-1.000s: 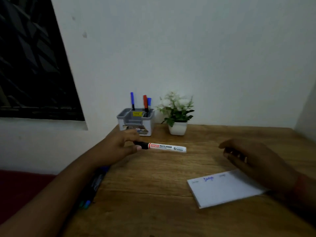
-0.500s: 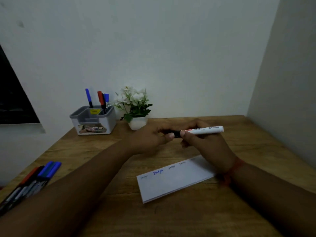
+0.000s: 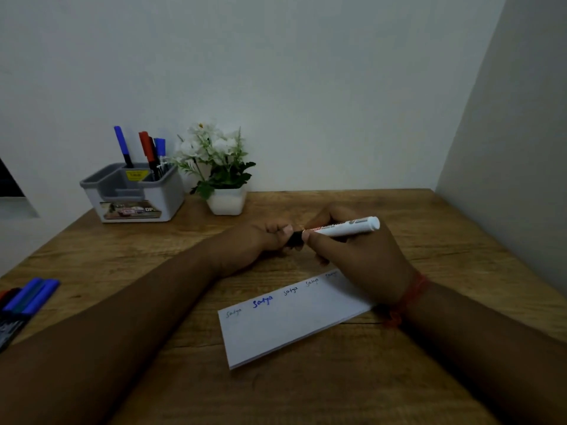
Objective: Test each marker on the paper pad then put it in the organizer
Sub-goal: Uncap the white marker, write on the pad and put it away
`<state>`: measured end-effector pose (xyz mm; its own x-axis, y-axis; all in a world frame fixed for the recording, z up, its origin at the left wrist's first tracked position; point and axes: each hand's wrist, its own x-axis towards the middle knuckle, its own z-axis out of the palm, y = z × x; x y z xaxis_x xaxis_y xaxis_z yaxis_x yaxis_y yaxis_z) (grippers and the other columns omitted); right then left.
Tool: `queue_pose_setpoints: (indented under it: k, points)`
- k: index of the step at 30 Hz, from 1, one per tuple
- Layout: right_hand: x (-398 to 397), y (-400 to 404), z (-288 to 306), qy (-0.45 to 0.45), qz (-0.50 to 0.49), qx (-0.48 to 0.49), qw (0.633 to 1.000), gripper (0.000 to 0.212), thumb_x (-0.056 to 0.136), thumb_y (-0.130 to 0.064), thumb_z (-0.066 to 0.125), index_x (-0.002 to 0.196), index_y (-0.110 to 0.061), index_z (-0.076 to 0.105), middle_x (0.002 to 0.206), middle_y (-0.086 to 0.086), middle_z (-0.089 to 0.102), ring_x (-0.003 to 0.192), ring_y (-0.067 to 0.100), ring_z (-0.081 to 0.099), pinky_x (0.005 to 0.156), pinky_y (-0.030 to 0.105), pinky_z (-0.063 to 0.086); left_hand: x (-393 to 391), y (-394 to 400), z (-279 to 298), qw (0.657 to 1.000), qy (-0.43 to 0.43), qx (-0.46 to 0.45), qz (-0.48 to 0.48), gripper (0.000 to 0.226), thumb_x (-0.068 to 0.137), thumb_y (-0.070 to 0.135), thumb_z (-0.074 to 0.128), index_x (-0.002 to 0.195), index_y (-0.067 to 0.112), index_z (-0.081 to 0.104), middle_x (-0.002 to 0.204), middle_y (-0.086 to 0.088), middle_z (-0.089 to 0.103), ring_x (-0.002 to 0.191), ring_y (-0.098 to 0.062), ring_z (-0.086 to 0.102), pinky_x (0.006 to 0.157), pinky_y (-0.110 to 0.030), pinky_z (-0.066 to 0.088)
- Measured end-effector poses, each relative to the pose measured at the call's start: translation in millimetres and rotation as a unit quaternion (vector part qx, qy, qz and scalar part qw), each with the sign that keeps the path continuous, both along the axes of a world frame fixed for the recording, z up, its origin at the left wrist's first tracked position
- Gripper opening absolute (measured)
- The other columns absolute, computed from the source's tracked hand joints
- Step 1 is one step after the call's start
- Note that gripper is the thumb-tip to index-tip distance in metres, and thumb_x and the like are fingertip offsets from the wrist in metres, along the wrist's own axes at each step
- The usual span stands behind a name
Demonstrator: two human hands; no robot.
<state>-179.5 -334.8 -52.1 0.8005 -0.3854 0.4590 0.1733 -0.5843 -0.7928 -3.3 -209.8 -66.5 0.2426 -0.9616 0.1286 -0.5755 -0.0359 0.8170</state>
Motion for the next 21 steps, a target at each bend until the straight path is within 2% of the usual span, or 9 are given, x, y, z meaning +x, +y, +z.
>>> queue_pose_setpoints:
  k: [2,5,9,11,13,15,17,19,21]
  points:
    - [-0.4,0.1,-0.7,-0.027,0.003,-0.030,0.999,0.012,0.087,-0.013,0.074,0.077,-0.009,0.069,0.065,0.004,0.069,0.060,0.021,0.067,0.057,0.042,0.054,2.2,0.0,-0.2,1.000,0.004,0.005,-0.005,0.033,0.099,0.042,0.040,0.086,0.025,0.066,0.079,0.008,0.059,0.078,-0.014,0.050,0.080,-0.037,0.039]
    - [1.2,-1.8,-2.0,-0.058,0.000,-0.099,0.993,0.012,0.087,-0.011,0.073,0.076,-0.008,0.069,0.069,0.002,0.069,0.064,0.019,0.065,0.058,0.042,0.050,-0.6,-0.8,0.6,1.000,-0.007,0.000,-0.018,0.034,0.100,0.043,0.040,0.084,0.024,0.064,0.079,0.002,0.058,0.076,-0.018,0.049,0.078,-0.038,0.038]
    - [-4.6,3.2,5.1,-0.094,-0.002,-0.199,0.975,0.012,0.085,-0.010,0.068,0.074,-0.005,0.065,0.071,0.001,0.065,0.064,0.009,0.061,0.054,0.028,0.048,7.0,0.9,-0.5,0.998,-0.034,0.028,0.036,0.036,0.097,0.048,0.039,0.087,0.026,0.065,0.081,0.001,0.061,0.080,-0.017,0.053,0.083,-0.040,0.042]
    - [-14.9,-0.5,19.3,-0.142,-0.026,-0.187,0.972,0.013,0.083,-0.005,0.068,0.072,-0.004,0.063,0.071,0.000,0.064,0.065,0.007,0.060,0.055,0.020,0.046,14.1,2.1,1.3,0.995,-0.013,0.034,0.091,0.038,0.100,0.048,0.039,0.092,0.025,0.067,0.094,-0.005,0.067,0.089,-0.018,0.058,0.094,-0.042,0.044]
    - [-20.6,-8.3,29.6,-0.173,-0.052,-0.155,0.971,0.012,0.086,-0.007,0.069,0.075,-0.006,0.063,0.073,0.000,0.066,0.066,0.011,0.062,0.056,0.026,0.049,9.8,1.2,1.5,0.992,-0.034,0.036,0.118,0.034,0.104,0.041,0.038,0.096,0.025,0.067,0.102,-0.006,0.067,0.093,-0.017,0.060,0.093,-0.033,0.045]
    - [-18.8,-13.5,26.0,-0.144,-0.070,-0.117,0.980,0.011,0.089,-0.010,0.069,0.079,-0.009,0.064,0.074,0.000,0.068,0.066,0.017,0.064,0.057,0.037,0.053,-2.1,-2.0,-1.5,0.984,-0.120,0.025,0.126,0.027,0.105,0.035,0.040,0.102,0.024,0.065,0.099,-0.002,0.064,0.090,-0.011,0.057,0.083,-0.027,0.045]
    - [-13.1,-15.9,14.5,-0.087,-0.081,-0.080,0.990,0.007,0.088,-0.010,0.069,0.082,-0.011,0.066,0.076,0.000,0.070,0.069,0.017,0.065,0.060,0.042,0.054,-9.7,-4.8,-8.8,0.974,-0.196,0.001,0.114,0.019,0.102,0.031,0.047,0.105,0.022,0.064,0.101,0.005,0.063,0.093,-0.007,0.055,0.083,-0.027,0.046]
    - [-9.3,-20.6,5.9,-0.047,-0.094,-0.032,0.994,0.005,0.088,-0.011,0.068,0.084,-0.013,0.066,0.077,0.001,0.071,0.072,0.021,0.066,0.065,0.046,0.055,-10.3,-5.1,-14.5,0.963,-0.244,-0.011,0.115,0.012,0.096,0.030,0.058,0.106,0.025,0.063,0.102,0.010,0.060,0.095,-0.003,0.052,0.079,-0.023,0.043]
    - [-7.7,-26.3,3.7,-0.027,-0.109,-0.001,0.994,0.004,0.089,-0.013,0.068,0.086,-0.015,0.066,0.081,0.002,0.072,0.077,0.024,0.068,0.071,0.049,0.057,-8.8,-5.5,-16.9,0.956,-0.263,-0.020,0.128,0.016,0.091,0.031,0.065,0.106,0.026,0.062,0.101,0.011,0.059,0.094,-0.003,0.050,0.075,-0.022,0.040]
